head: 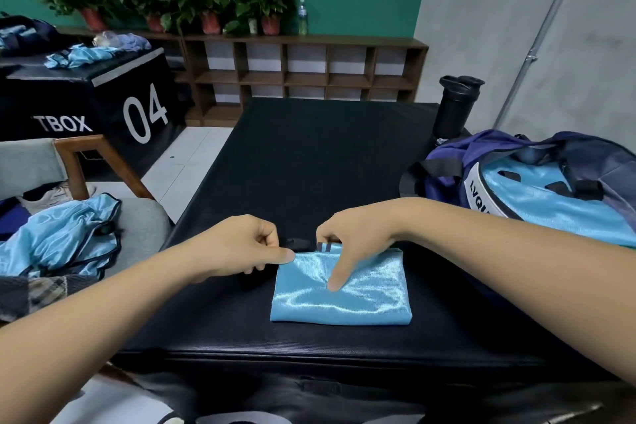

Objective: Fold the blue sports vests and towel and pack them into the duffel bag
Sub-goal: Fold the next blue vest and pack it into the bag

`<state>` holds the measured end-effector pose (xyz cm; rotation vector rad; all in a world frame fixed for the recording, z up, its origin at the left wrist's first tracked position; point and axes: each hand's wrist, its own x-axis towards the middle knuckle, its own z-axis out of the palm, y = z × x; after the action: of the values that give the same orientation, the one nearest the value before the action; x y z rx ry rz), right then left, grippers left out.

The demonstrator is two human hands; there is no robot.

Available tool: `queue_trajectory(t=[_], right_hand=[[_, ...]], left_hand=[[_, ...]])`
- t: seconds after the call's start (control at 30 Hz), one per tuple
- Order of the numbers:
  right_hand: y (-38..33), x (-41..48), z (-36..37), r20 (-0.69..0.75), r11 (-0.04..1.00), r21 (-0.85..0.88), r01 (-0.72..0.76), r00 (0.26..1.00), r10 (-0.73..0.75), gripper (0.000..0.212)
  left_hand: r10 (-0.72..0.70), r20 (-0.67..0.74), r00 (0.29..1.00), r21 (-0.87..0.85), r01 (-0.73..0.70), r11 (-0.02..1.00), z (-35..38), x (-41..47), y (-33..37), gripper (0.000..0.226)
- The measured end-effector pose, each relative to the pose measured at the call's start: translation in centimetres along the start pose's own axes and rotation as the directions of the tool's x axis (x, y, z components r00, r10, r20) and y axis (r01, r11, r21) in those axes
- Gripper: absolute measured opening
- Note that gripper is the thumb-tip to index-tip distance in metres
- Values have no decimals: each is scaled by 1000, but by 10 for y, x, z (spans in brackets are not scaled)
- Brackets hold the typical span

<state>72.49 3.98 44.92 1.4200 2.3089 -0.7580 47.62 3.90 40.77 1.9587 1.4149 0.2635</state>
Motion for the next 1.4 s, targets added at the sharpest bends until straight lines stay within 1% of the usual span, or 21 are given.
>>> queue_trajectory(t=[0.07,0.17,0.27,0.4,0.53,0.73,0.83,0.93,1.07,1.13,1.27,1.4], right_hand=[[-2,3,2,14,1000,-27,14,1000,-13,49],[-3,3,6,53,999,39,6,999,-8,46],[-5,-7,6,45,997,78,7,999,-10,33],[-5,-29,1,-46,997,65,39,998,-36,28],[3,-60,-16,-150,996,65,61,987,-50,23],[24,-152,-66,-276,996,78,41,961,-18,23],[44,-200,-90,-324,997,76,-9,945,33,24],[71,-240,-107,-352,990,94,-102,927,128,23],[115,-268,-116,-341,965,108,-238,903,261,19],[135,-275,-115,-311,946,127,-298,894,324,17],[164,-277,-104,-240,917,145,-371,886,396,21],[187,-268,-105,-338,909,28,-415,852,399,23]], left_hand=[[6,7,1000,-5,-6,1000,-2,-1,0,47],[9,1,1000,-5,-9,1000,-4,-3,0,53],[-3,-11,1000,-16,3,1000,-6,-4,0,60],[-2,-52,999,-73,-2,997,-9,-2,1,61],[27,-94,995,-91,-36,995,-7,2,10,59],[93,-94,991,-107,-103,989,1,12,40,49],[127,-126,984,-100,-140,985,5,15,69,39],[193,-165,967,-92,-210,973,11,19,105,32],[293,-151,944,-103,-310,945,25,22,150,23],[345,-142,928,-109,-361,926,33,25,174,18],[494,-164,854,-51,-508,860,50,30,221,7],[608,-135,782,-6,-614,789,68,36,262,9]])
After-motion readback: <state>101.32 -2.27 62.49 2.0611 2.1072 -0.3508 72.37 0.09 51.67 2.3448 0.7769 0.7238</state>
